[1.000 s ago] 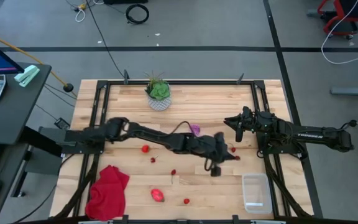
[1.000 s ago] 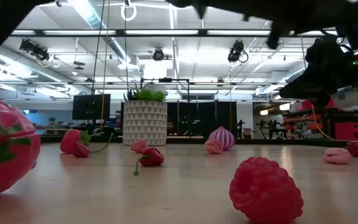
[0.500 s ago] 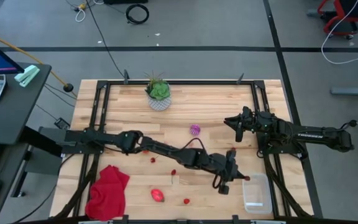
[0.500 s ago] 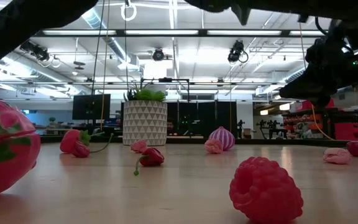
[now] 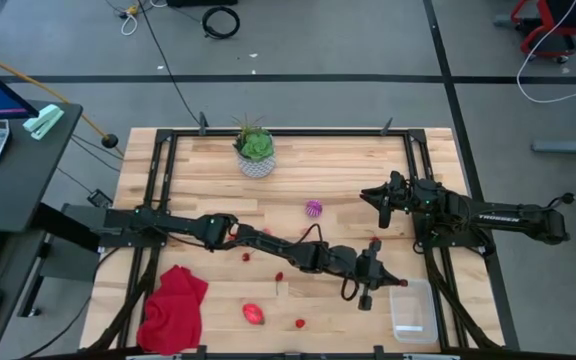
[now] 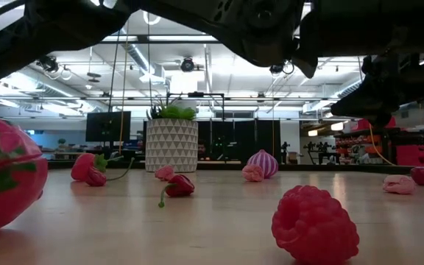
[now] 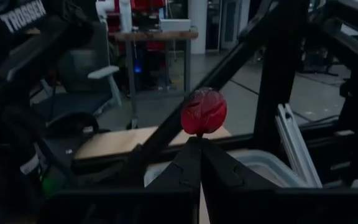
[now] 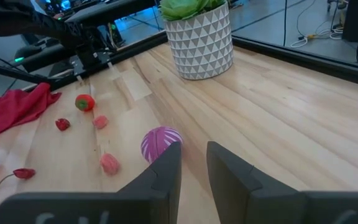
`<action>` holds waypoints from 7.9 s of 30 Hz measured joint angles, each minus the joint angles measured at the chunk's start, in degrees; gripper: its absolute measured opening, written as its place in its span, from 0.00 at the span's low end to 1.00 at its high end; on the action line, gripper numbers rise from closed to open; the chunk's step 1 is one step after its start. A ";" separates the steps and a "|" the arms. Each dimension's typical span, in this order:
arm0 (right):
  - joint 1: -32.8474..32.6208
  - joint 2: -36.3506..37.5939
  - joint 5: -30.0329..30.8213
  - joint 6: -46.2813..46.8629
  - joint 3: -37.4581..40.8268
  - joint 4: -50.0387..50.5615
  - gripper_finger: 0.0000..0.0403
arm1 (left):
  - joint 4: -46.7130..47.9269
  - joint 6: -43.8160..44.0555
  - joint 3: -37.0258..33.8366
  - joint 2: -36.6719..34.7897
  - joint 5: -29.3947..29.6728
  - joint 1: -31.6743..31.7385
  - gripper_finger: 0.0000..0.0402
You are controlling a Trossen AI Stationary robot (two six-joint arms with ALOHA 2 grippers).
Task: Pick and placing Produce into tupperware
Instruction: Put the red cherry into the transparent container
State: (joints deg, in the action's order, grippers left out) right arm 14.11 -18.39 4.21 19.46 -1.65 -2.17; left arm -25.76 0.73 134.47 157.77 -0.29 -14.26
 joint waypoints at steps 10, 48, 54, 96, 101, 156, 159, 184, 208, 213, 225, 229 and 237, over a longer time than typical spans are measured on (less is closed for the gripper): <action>0.00 0.00 0.00 -0.02 0.00 0.00 0.21 | 0.95 0.11 0.00 -0.02 -0.05 -0.44 0.02; 0.00 0.07 -21.08 2.78 -0.02 -2.56 0.21 | 24.16 2.59 -0.02 -15.25 4.68 6.14 0.00; 0.02 0.07 -23.52 4.14 -0.02 -2.17 0.21 | 33.63 -1.56 0.00 -22.74 7.19 7.28 0.00; -5.38 -1.09 -17.16 11.52 -0.02 1.08 0.21 | 96.57 73.19 -44.43 -51.88 73.87 -8.90 0.00; -5.38 -1.22 -8.47 8.28 -0.02 1.03 0.21 | 62.23 48.20 -50.78 -51.84 66.11 -6.36 0.00; -16.92 -2.68 3.20 -4.43 0.00 -11.31 0.20 | -26.07 14.49 -67.28 -38.14 21.59 10.80 0.03; -16.92 -2.93 1.15 -3.90 0.00 -11.58 0.24 | -26.07 14.44 -67.28 -38.14 21.60 10.84 0.03; -16.86 -14.06 3.26 -2.57 0.00 -31.09 0.57 | -26.27 14.85 -67.23 -38.14 17.85 10.84 0.01; -16.92 -39.42 1.29 -3.10 -14.04 -30.72 0.53 | -25.26 15.43 -67.19 -38.18 15.61 9.74 0.02; -16.96 -42.14 0.79 -4.50 -16.56 -29.87 0.51 | -24.89 15.41 -67.19 -38.18 15.92 9.18 0.01; -16.85 -36.10 1.50 -4.61 -17.77 -19.30 0.44 | -24.37 15.17 -67.19 -38.18 16.59 9.11 0.01; -16.85 -34.03 1.47 -4.63 -17.77 -16.30 0.41 | -24.45 15.15 -67.19 -38.18 16.61 9.11 0.04; -16.85 -34.22 1.84 -4.63 -17.77 -15.67 0.31 | -24.41 15.34 -67.25 -38.18 16.80 9.11 0.01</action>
State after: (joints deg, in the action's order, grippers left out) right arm -2.74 -52.61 6.05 14.83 -19.42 -17.84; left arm -50.17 16.08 67.22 119.59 16.51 -5.15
